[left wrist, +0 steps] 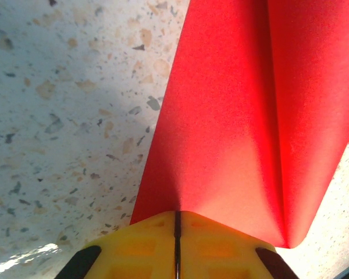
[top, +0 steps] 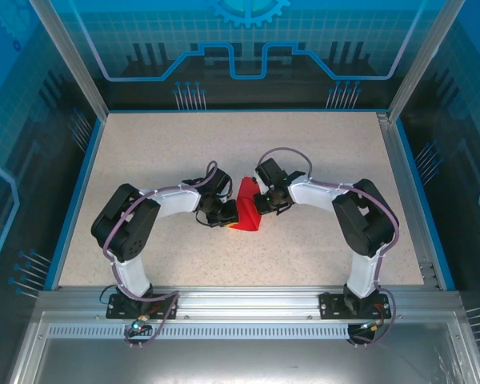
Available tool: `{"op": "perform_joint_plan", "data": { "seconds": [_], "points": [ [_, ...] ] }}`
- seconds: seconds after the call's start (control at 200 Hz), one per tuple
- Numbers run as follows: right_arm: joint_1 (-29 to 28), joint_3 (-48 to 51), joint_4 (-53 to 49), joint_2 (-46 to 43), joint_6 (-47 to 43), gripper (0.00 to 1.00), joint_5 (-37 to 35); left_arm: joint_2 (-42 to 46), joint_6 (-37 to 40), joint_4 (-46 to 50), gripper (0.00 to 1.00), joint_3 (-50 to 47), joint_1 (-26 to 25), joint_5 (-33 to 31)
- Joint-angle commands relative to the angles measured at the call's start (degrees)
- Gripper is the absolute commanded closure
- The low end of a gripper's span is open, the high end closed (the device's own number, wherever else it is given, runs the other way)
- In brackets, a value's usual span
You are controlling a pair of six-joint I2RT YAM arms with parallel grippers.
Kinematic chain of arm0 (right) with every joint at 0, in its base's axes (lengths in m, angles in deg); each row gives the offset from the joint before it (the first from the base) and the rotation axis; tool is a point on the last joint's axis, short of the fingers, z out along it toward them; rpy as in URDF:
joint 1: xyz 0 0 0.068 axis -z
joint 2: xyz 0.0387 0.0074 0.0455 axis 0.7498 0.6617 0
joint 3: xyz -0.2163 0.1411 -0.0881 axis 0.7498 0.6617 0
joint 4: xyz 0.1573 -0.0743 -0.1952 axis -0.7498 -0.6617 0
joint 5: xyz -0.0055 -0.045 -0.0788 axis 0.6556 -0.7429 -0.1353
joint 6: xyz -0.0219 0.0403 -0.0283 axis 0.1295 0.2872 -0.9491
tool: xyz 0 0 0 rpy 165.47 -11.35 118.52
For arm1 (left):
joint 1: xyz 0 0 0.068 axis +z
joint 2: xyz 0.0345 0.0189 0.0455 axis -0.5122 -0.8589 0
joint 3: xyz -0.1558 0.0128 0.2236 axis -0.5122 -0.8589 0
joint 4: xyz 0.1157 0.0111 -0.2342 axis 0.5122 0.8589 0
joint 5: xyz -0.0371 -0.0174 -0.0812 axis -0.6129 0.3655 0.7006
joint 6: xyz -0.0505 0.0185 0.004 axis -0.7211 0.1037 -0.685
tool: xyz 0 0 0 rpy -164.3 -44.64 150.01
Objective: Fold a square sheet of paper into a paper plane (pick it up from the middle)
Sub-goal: Fold the triangle a second time at the center of the table.
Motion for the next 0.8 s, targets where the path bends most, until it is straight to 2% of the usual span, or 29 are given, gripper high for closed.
{"op": "perform_joint_plan", "data": {
  "seconds": [0.0, 0.36, 0.585, 0.69, 0.795],
  "points": [
    [-0.3, -0.3, -0.9, 1.2, 0.6, 0.89, -0.8, -0.3, 1.3, 3.1, 0.90, -0.5, 0.2, -2.9],
    [-0.5, 0.1, -0.2, 2.0, 0.9, 0.89, -0.6, 0.8, 1.2, 2.3, 0.87, -0.8, 0.1, -2.2],
    [-0.5, 0.1, -0.6, 2.3, 0.8, 0.89, -0.9, 4.5, 0.3, 0.9, 0.86, -1.1, 0.2, -1.7],
    [-0.5, 0.1, -0.7, 2.4, 0.8, 0.88, -1.0, 6.4, -2.0, -2.9, 0.87, -2.2, 1.8, 1.6],
    [-0.5, 0.2, -0.6, 2.5, 0.8, 0.89, -1.1, 6.3, -5.6, -9.7, 0.91, -3.2, 4.1, 8.1]
  ]
}}
